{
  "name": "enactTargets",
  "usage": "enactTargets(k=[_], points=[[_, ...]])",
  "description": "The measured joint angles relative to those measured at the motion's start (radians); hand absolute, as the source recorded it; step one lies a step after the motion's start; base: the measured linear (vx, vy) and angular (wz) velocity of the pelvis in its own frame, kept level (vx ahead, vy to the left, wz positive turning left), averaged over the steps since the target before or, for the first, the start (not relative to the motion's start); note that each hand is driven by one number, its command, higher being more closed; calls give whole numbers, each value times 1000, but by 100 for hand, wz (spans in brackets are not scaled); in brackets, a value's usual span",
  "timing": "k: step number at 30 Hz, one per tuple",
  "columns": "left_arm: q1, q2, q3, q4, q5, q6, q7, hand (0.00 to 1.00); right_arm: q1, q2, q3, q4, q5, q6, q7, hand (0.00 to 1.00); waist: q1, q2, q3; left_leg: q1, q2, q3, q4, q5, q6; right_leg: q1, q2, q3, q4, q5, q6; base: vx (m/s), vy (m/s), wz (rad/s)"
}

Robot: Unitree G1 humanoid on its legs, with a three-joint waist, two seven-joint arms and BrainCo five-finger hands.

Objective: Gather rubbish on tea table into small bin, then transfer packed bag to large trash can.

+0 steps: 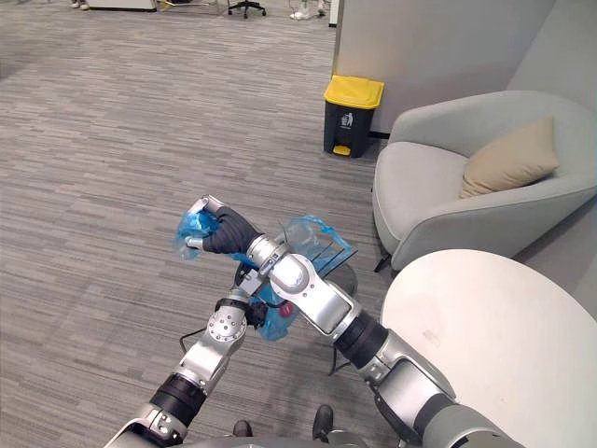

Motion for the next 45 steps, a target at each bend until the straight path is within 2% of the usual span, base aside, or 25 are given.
enactTargets(k=[7, 11, 14, 17, 21, 25, 28, 30, 32, 34, 36, 38, 39, 41, 42, 43, 44, 45], points=[[112, -4, 138, -132, -44, -1, -7, 100, 272, -107, -129, -125, -149, -58, 16, 0, -1, 5, 0, 25, -7, 7, -7, -2, 2, 17, -6, 4, 0, -8, 10, 30, 35, -2], [186, 1, 227, -144, -50, -2, -18, 100, 443, -173, -270, -141, -206, -77, 16, 0, -1, 20, -7, 27, -17, 7, -8, -4, 4, 17, -15, 5, 1, -8, 10, 16, 25, 1], [247, 6, 296, -144, -64, -2, -33, 100, 568, -195, -373, -132, -227, -80, 18, 0, -1, 22, -8, 22, -18, 8, -8, -6, 8, 17, -17, 7, 0, -15, 22, 0, 0, 0], [295, 24, 340, -140, -64, -2, -62, 100, 661, -213, -455, -80, -198, -80, 33, 0, -3, 24, -8, 20, -19, 7, -8, -10, 12, 16, -18, 9, -1, -17, 23, 0, 0, 0], [348, 73, 386, -91, -64, -3, -121, 100, 757, -205, -555, 106, -123, -55, 88, 0, -6, 27, -7, 12, -21, -1, -8, -10, 11, 13, -21, 0, -2, -17, 23, 10, 5, 5], [404, 97, 460, -41, -66, -6, -170, 100, 808, -170, -658, 246, -58, -38, 108, 0, -21, 33, -3, -11, -24, -26, -2, -14, 7, 6, -28, -32, -2, -26, 24, 28, 9, 23], [418, 115, 518, 17, -87, -10, -202, 100, 820, -156, -724, 340, -32, -32, 106, 0, -31, 40, 18, -95, -33, -78, 61, -25, 13, -32, -45, -83, 16, -34, 31, 15, 22, 55], [414, 130, 525, 29, -110, -11, -217, 100, 830, -143, -764, 402, -30, -22, 103, 0, -38, 51, 32, -187, -36, -139, 141, -45, 19, -54, -64, -163, 43, -52, 29, -4, 42, 113], [410, 139, 538, 29, -113, -14, -224, 100, 844, -129, -813, 411, -27, -19, 81, 0, -34, 56, 50, -235, -34, -163, 200, -75, 22, -53, -77, -230, 76, -79, 31, 14, 48, 104], [409, 144, 538, 57, -113, -14, -227, 100, 859, -131, -849, 431, -24, -19, 70, 0, -38, 64, 59, -273, -3, -107, 267, -101, 32, -36, -90, -301, 96, -101, 38, 49, 73, 88], [415, 145, 539, 67, -112, -15, -227, 100, 864, -130, -854, 444, -25, -17, 53, 0, -32, 61, 63, -284, 2, -92, 292, -111, 39, -32, -98, -317, 109, -113, 49, 68, 90, 39], [440, 144, 543, 69, -111, -14, -234, 100, 842, -126, -844, 453, -37, -17, 55, 0, -10, 57, 74, -287, 0, -86, 311, -129, 38, -33, -112, -307, 124, -118, 55, 91, 142, -7], [450, 135, 552, 69, -111, -14, -243, 100, 824, -118, -841, 465, -38, -17, 56, 0, 3, 59, 79, -289, -1, -74, 336, -158, 46, -42, -126, -297, 151, -140, 66, 78, 153, -13], [468, 121, 566, 68, -112, -14, -245, 100, 798, -106, -841, 483, -45, -16, 55, 0, 2, 66, 87, -305, -6, -68, 399, -208, 62, -68, -163, -289, 237, -193, 83, 104, 200, -5], [480, 121, 569, 67, -112, -15, -245, 100, 787, -96, -842, 500, -45, -15, 51, 0, 1, 57, 93, -314, -21, -65, 449, -246, 72, -94, -203, -281, 332, -248, 99, 161, 204, 12], [488, 124, 569, 65, -113, -15, -244, 100, 792, -84, -841, 502, -45, -12, 38, 0, 1, 48, 99, -314, -39, -71, 497, -293, 78, -111, -259, -274, 454, -303, 99, 146, 165, 22], [489, 126, 569, 61, -113, -15, -243, 100, 796, -77, -841, 502, -45, -12, 34, 0, -2, 44, 102, -305, -54, -80, 514, -313, 86, -121, -285, -264, 524, -320, 97, 174, 74, 22], [491, 123, 563, 55, -113, -15, -242, 100, 795, -76, -840, 503, -45, -7, 33, 0, -2, 28, 121, -298, -64, -86, 549, -347, 104, -200, -329, -180, 713, -303, 48, 152, 71, 14]])
